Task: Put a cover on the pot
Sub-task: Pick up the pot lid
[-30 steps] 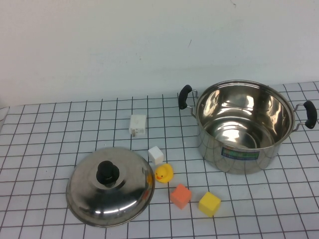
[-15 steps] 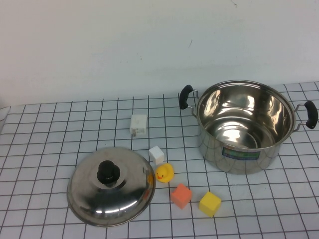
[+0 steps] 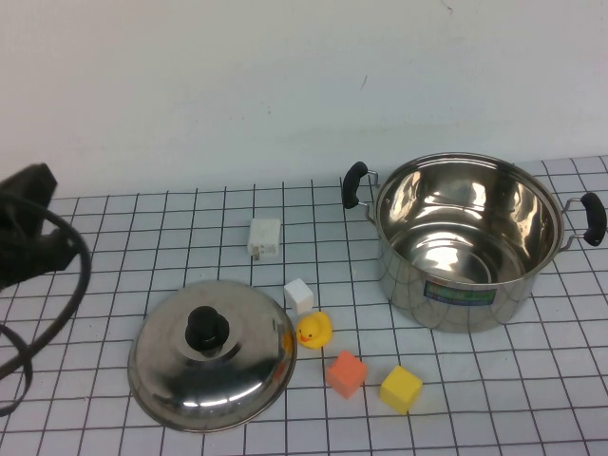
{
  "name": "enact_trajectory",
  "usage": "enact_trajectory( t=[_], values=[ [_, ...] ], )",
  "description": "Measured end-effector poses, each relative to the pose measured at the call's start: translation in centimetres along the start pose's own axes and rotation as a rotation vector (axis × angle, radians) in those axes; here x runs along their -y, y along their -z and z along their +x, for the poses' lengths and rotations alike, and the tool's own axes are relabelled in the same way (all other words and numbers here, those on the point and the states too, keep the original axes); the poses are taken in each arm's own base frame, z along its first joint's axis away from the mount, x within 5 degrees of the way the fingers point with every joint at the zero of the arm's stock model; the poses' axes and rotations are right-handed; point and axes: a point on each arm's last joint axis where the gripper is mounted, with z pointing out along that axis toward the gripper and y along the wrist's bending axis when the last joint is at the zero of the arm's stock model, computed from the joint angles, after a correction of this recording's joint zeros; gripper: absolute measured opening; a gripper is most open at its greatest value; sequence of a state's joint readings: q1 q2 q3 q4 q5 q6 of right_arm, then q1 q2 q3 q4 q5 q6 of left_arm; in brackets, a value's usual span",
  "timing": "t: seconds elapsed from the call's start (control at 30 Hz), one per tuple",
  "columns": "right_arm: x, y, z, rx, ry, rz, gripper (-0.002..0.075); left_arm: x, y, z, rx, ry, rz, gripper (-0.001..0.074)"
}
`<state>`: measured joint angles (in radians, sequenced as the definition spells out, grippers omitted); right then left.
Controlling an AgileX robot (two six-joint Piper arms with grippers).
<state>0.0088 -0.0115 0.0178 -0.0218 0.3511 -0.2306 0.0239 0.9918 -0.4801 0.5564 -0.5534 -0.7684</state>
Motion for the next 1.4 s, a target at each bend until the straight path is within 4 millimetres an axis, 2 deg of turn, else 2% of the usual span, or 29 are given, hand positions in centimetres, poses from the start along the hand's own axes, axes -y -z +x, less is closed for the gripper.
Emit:
enact_trajectory(
  t=[0.27,0.4,0.73,1.03,1.13,1.2,1.3,1.37,1.4],
  values=[
    [0.0,0.0,0.0,0.0,0.0,0.0,0.0009,-1.3,-1.5,2.6,-0.058,0.041,-0.03,-0.0001],
    [0.0,0.0,0.0,0.0,0.0,0.0,0.0009,-2.1,-2.1,4.8,-0.121,0.029,-0.074,-0.0001],
    [0.0,0.0,0.0,0.0,0.0,0.0,0.0009,1.0,-4.1,10.6,-0.202,-0.016,0.03,-0.0001],
    [0.0,0.0,0.0,0.0,0.0,0.0,0.0009,0.6,-5.9,15.7,-0.22,-0.02,0.059,0.0013],
    [0.0,0.0,0.0,0.0,0.0,0.0,0.0009,0.2,-6.0,17.7,-0.287,-0.036,0.055,0.0106],
    [0.0,0.0,0.0,0.0,0.0,0.0,0.0009,-0.1,-6.0,18.9,-0.33,-0.055,0.055,0.022],
    [0.0,0.0,0.0,0.0,0.0,0.0,0.0009,-0.4,-6.1,20.2,-0.376,-0.072,0.051,0.0438],
    [0.0,0.0,0.0,0.0,0.0,0.0,0.0009,-0.6,-6.2,21.1,-0.405,-0.085,0.055,0.0531],
    [0.0,0.0,0.0,0.0,0.0,0.0,0.0009,-0.6,-6.3,21.4,-0.414,-0.088,0.059,0.055]
  ],
)
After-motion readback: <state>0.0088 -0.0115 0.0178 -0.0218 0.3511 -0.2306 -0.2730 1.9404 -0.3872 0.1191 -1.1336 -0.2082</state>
